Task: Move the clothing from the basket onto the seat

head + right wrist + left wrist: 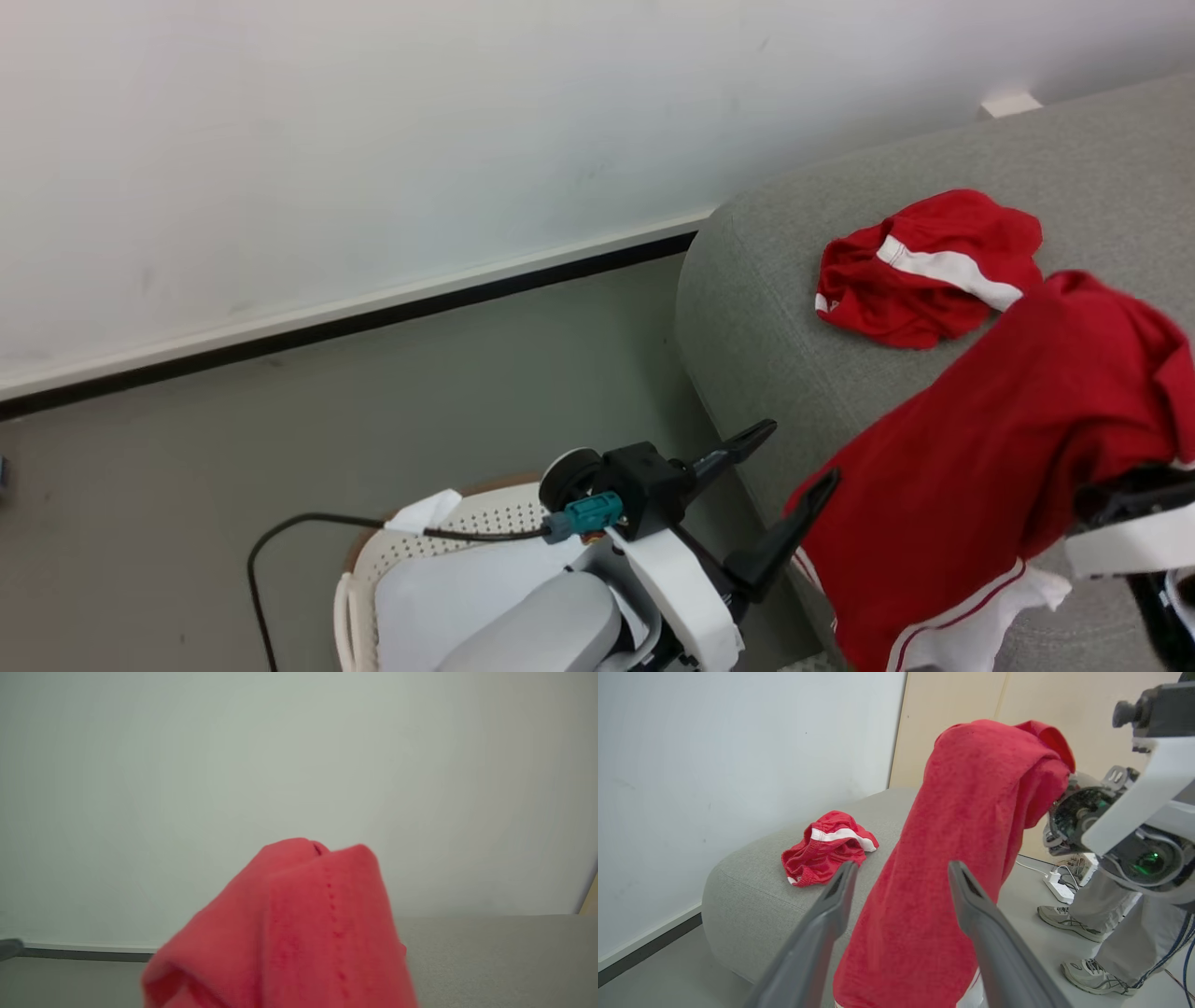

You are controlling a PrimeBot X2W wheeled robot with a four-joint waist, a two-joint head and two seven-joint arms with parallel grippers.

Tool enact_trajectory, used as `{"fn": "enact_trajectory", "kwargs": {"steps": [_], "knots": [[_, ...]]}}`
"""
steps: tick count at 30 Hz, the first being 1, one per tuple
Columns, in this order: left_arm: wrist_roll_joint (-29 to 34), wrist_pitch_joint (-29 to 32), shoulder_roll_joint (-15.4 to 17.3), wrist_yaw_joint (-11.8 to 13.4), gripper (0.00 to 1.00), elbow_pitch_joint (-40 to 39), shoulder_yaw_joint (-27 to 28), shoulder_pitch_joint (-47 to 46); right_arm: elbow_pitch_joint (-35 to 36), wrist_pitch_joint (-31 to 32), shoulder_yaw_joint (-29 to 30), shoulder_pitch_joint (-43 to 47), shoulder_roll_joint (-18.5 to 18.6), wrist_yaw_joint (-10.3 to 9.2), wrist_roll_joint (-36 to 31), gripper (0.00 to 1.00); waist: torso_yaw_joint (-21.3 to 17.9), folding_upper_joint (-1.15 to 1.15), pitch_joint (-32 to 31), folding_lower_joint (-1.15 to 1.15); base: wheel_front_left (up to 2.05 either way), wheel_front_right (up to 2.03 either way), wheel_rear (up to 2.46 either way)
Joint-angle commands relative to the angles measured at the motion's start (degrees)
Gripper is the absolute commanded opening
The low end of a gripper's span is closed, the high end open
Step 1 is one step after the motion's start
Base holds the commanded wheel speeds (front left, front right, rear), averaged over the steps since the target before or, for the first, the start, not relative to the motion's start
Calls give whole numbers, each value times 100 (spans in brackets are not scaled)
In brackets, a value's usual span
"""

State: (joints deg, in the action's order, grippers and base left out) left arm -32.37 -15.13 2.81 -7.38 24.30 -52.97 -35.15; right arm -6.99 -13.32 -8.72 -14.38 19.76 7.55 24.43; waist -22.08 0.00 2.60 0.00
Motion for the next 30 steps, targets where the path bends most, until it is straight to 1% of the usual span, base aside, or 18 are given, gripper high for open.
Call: {"fn": "enact_trajectory", "kwargs": {"steps": [1, 6, 10, 14, 15, 18, 21, 24, 26, 28, 30], "knots": [[-22, -2, 76, -14, 100, 40, -33, -145, 50, 53, 52, -350, 149, -12, 148, 0, 142, 0, 283, 0, 0, 0, 0], [3, -2, 209, -15, 100, 34, -137, -432, 109, 241, 319, -1134, 697, -12, 359, 0, 359, 0, 838, 0, 0, 0, 0], [43, -2, 374, -14, 100, 13, -198, -654, 88, 451, 765, -1747, 1188, -12, 548, 0, 531, 0, 1287, 0, 0, 0, 0], [162, -2, 478, -15, 100, -54, -278, -884, -210, 635, 1246, -2253, 1758, -12, 861, 0, 722, 0, 1708, 0, 0, 0, 0], [162, -2, 478, -15, 100, -54, -278, -884, -210, 635, 1246, -2253, 1758, -12, 861, 0, 722, 0, 1708, 0, 0, 0, 0], [197, -2, 600, -14, 100, -95, -246, -1041, -474, 804, 1691, -2580, 2047, -12, 1136, 0, 837, 0, 2047, 0, 0, 0, 0], [229, -2, 685, -15, 100, -142, -205, -1209, -838, 1000, 1999, -2762, 2340, -12, 1138, 0, 920, 0, 2409, 0, 0, 0, 0], [247, -1, 824, -15, 100, -176, -179, -1296, -1311, 1160, 2110, -2858, 2477, -12, 873, 0, 969, 0, 2732, 0, 0, 0, 0], [252, -2, 863, -15, 100, -194, -171, -1334, -1682, 1250, 2167, -2894, 2461, -12, 720, 0, 1008, 0, 2881, 0, 0, 0, 0], [252, -2, 895, -15, 100, -221, -157, -1362, -2088, 1359, 2236, -2910, 2415, -12, 569, 0, 1044, 0, 2993, 0, 0, 0, 0], [257, -2, 956, -15, 100, -230, -128, -1371, -2466, 1516, 2319, -2970, 2252, -12, 609, 0, 1066, 0, 3068, 0, 0, 0, 0]]}}
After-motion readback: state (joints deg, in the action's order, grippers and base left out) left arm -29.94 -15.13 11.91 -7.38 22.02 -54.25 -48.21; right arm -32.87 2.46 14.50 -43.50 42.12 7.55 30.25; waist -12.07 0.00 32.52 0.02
